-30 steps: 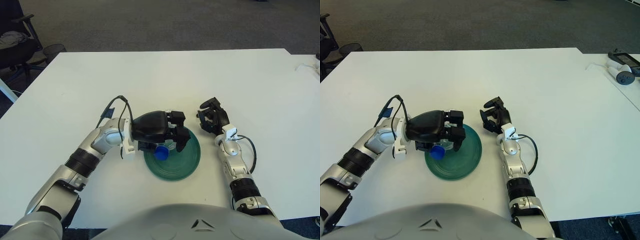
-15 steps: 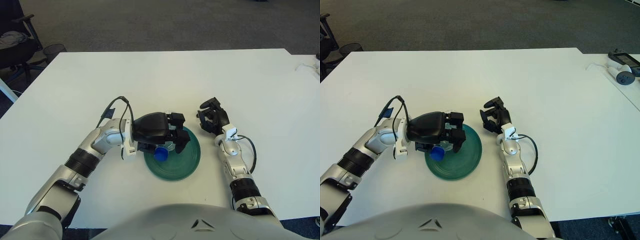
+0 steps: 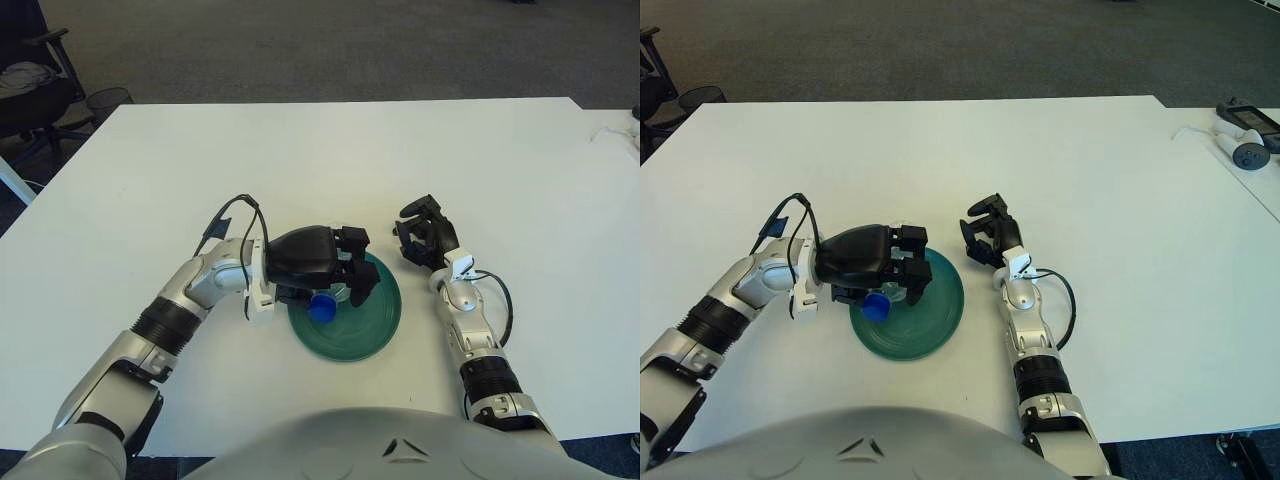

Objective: Put the bottle into the plate.

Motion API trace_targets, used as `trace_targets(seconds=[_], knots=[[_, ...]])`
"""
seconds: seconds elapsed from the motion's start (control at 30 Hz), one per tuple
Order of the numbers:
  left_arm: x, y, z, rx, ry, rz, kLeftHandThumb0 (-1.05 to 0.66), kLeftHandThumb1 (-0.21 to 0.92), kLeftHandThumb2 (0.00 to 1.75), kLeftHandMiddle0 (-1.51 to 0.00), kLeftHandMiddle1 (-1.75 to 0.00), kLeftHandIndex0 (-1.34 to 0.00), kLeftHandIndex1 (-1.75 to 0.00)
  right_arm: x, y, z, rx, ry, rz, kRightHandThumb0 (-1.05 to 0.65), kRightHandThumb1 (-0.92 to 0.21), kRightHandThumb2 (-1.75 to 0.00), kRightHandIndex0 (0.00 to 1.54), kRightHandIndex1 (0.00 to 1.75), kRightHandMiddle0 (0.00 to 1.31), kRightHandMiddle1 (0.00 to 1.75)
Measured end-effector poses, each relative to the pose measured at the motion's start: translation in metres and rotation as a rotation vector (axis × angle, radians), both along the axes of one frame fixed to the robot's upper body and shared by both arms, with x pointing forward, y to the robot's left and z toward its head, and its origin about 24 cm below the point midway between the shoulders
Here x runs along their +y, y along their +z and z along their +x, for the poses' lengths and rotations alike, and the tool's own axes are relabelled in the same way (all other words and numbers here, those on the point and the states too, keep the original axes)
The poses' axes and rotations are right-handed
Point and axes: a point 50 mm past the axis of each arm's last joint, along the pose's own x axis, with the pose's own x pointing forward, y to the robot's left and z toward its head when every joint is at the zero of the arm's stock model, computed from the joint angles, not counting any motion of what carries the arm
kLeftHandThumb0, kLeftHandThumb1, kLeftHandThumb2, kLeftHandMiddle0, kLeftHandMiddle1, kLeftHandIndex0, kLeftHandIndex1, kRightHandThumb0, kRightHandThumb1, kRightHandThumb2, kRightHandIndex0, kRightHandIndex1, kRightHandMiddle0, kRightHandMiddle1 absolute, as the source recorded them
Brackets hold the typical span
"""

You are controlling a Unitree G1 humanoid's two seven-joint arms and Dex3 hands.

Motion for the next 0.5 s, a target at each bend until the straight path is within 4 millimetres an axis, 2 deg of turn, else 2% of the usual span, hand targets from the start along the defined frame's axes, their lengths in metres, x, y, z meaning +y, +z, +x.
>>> trace_targets(seconds=[0.2,0.3,0.43,0.47,0.5], knots=[[0.0,-0.002,-0.002,0.014,0.008,-0.024,0.0,-0.03,1.71,-0.87,-1.71,-0.66,-1.75,0.0,0.0,0.0,0.0,0.001,0.0,-0.01,-0.76,-0.67,0.38,1.43,0.28,1.75],[0.0,-0.005,-0.004,0.037,0.023,-0.074,0.0,0.05,1.61,-0.78,-1.7,-0.64,-1.75,0.0,0.0,0.0,0.0,0.001,0.0,-0.01,-0.76,-0.67,0.38,1.43,0.27,1.75],[-0.001,-0.013,-0.009,0.044,0.012,-0.16,-0.01,0.19,1.42,-0.69,-1.73,-0.56,-1.63,0.0,0.0,-0.001,0.0,0.0,0.001,-0.01,-0.76,-0.67,0.38,1.44,0.27,1.75],[-0.002,-0.014,-0.01,0.04,0.003,-0.169,-0.01,0.3,1.3,-0.62,-1.74,-0.48,-1.61,0.0,0.0,-0.001,0.001,-0.001,0.002,-0.01,-0.76,-0.68,0.37,1.45,0.27,1.75],[-0.003,-0.015,-0.011,0.035,-0.006,-0.173,-0.01,0.33,1.27,-0.6,-1.74,-0.46,-1.61,0.0,0.0,-0.001,0.001,-0.001,0.003,-0.01,-0.76,-0.68,0.37,1.46,0.27,1.75]])
